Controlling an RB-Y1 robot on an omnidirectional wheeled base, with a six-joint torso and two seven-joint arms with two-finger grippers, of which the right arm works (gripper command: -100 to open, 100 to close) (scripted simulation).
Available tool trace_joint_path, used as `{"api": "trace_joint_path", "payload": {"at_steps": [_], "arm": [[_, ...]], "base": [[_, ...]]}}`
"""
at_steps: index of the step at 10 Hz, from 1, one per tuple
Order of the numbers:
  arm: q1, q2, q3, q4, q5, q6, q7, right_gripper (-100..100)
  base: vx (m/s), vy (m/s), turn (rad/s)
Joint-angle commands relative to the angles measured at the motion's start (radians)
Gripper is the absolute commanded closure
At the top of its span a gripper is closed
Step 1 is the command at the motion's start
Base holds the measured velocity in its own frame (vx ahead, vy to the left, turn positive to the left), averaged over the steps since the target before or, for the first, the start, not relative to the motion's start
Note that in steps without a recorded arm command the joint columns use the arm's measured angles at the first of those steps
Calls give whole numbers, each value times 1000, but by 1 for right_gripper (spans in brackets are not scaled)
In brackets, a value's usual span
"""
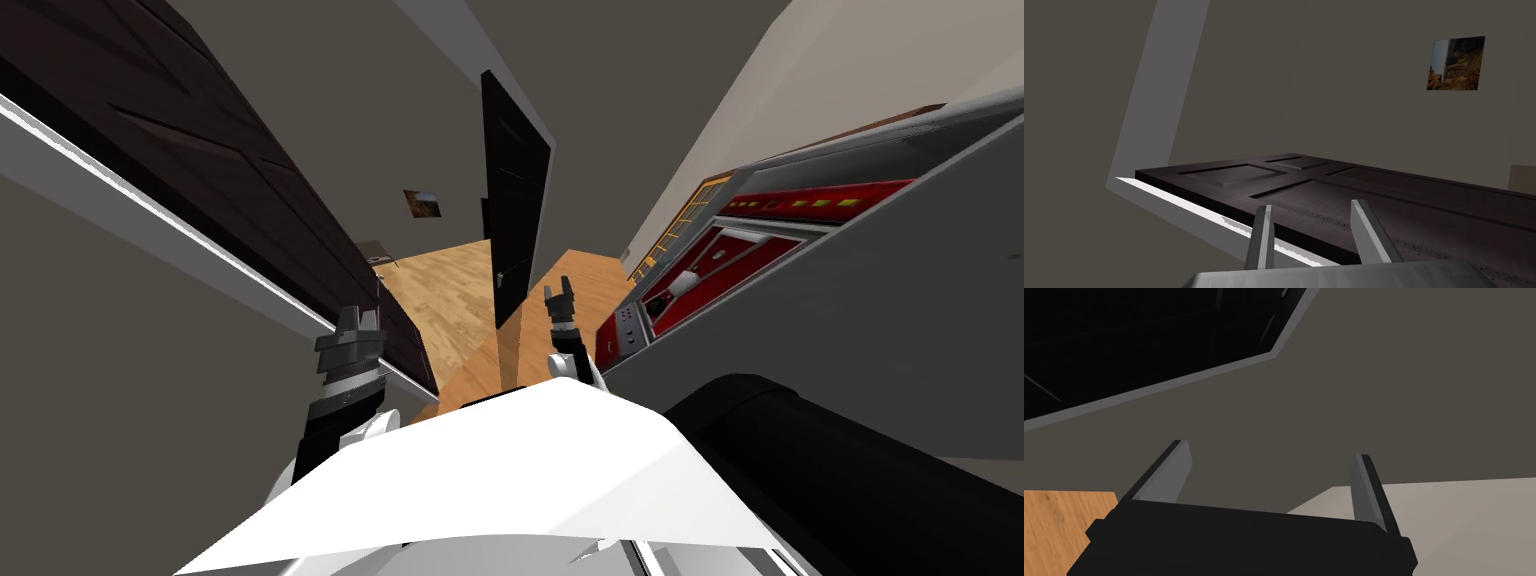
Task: Push the door open
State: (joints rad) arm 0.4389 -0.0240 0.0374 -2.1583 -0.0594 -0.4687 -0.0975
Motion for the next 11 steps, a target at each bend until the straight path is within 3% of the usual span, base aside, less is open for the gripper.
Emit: {"api": "trace_joint_path", "payload": {"at_steps": [1, 11], "arm": [[-15, -6, -1, 34, 7, -7, -5, -100], [-124, -40, 3, 306, 68, -75, -39, -100]], "base": [[63, -36, 53], [83, -58, 70]]}}
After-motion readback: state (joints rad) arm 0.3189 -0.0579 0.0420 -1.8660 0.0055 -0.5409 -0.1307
